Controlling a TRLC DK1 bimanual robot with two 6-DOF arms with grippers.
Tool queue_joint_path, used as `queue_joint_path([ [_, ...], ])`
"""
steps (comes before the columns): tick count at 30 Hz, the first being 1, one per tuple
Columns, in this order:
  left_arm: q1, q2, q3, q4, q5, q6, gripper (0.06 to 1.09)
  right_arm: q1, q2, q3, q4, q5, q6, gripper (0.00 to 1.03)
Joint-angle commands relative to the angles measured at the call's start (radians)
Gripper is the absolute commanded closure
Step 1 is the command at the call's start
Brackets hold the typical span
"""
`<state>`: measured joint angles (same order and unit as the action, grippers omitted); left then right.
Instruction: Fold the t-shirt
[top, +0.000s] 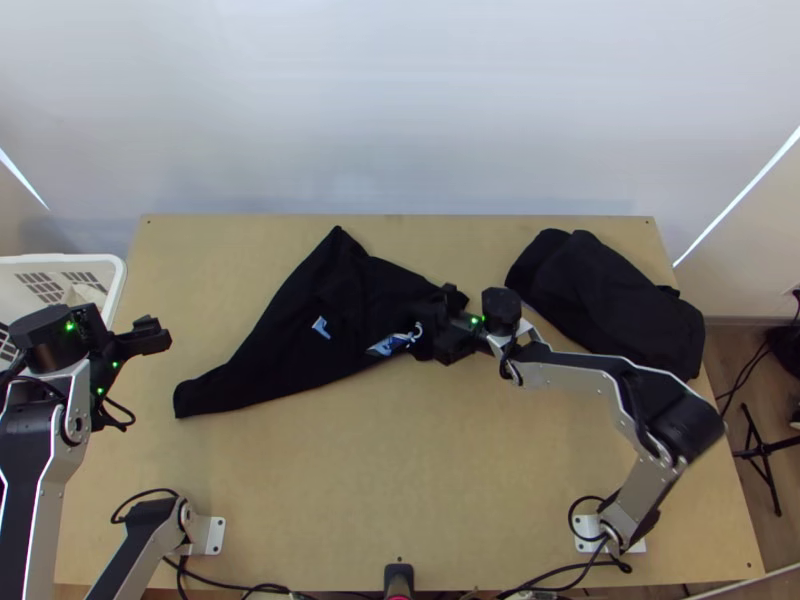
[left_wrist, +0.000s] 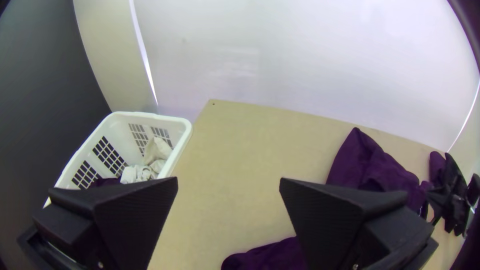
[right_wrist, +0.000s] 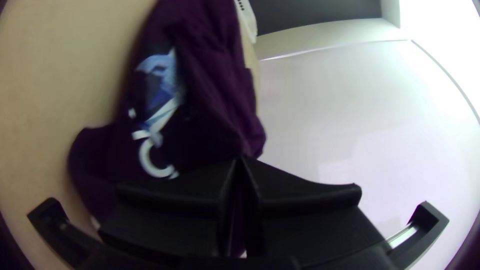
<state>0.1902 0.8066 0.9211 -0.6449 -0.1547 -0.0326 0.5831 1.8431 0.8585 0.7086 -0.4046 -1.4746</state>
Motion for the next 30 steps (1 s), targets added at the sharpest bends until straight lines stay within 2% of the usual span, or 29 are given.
queue_joint_path([
  [1, 0.012, 0.000, 0.004, -0.010, -0.002, 0.002, 0.10, 0.073, -0.168, 0.066, 0.034, 0.144, 0.344, 1.00],
  [3, 0.012, -0.003, -0.005, -0.019, 0.000, -0.001, 0.10, 0.093, -0.226, 0.120, 0.023, 0.270, 0.514, 1.00],
  [5, 0.009, -0.006, -0.022, -0.019, 0.000, -0.012, 0.10, 0.096, -0.266, 0.175, -0.049, 0.388, 0.657, 1.00],
  [9, -0.024, -0.004, -0.033, -0.013, 0.003, -0.044, 0.10, 0.077, -0.312, 0.247, -0.271, 0.521, 0.896, 1.00],
  [12, -0.044, 0.000, -0.033, -0.004, 0.006, -0.059, 0.10, 0.054, -0.323, 0.315, -0.457, 0.564, 1.102, 1.00],
  [15, -0.055, 0.005, -0.033, 0.002, 0.007, -0.064, 0.10, 0.035, -0.305, 0.418, -0.664, 0.566, 1.326, 1.00],
  [18, -0.058, 0.008, -0.041, 0.008, 0.021, -0.064, 0.10, 0.023, -0.263, 0.504, -0.825, 0.566, 1.495, 1.00],
  [23, -0.063, 0.032, -0.074, 0.048, 0.081, -0.032, 0.10, -0.002, -0.203, 0.591, -1.038, 0.566, 1.672, 1.00],
  [26, -0.061, 0.128, -0.061, 0.025, 0.156, -0.032, 0.10, -0.020, -0.182, 0.586, -1.092, 0.566, 1.709, 1.00],
  [29, -0.072, 0.289, -0.004, -0.094, 0.274, -0.012, 0.10, -0.032, -0.179, 0.567, -1.103, 0.566, 1.732, 1.00],
  [30, -0.092, 0.333, 0.009, -0.114, 0.285, -0.003, 0.10, -0.035, -0.179, 0.562, -1.103, 0.566, 1.737, 1.00],
])
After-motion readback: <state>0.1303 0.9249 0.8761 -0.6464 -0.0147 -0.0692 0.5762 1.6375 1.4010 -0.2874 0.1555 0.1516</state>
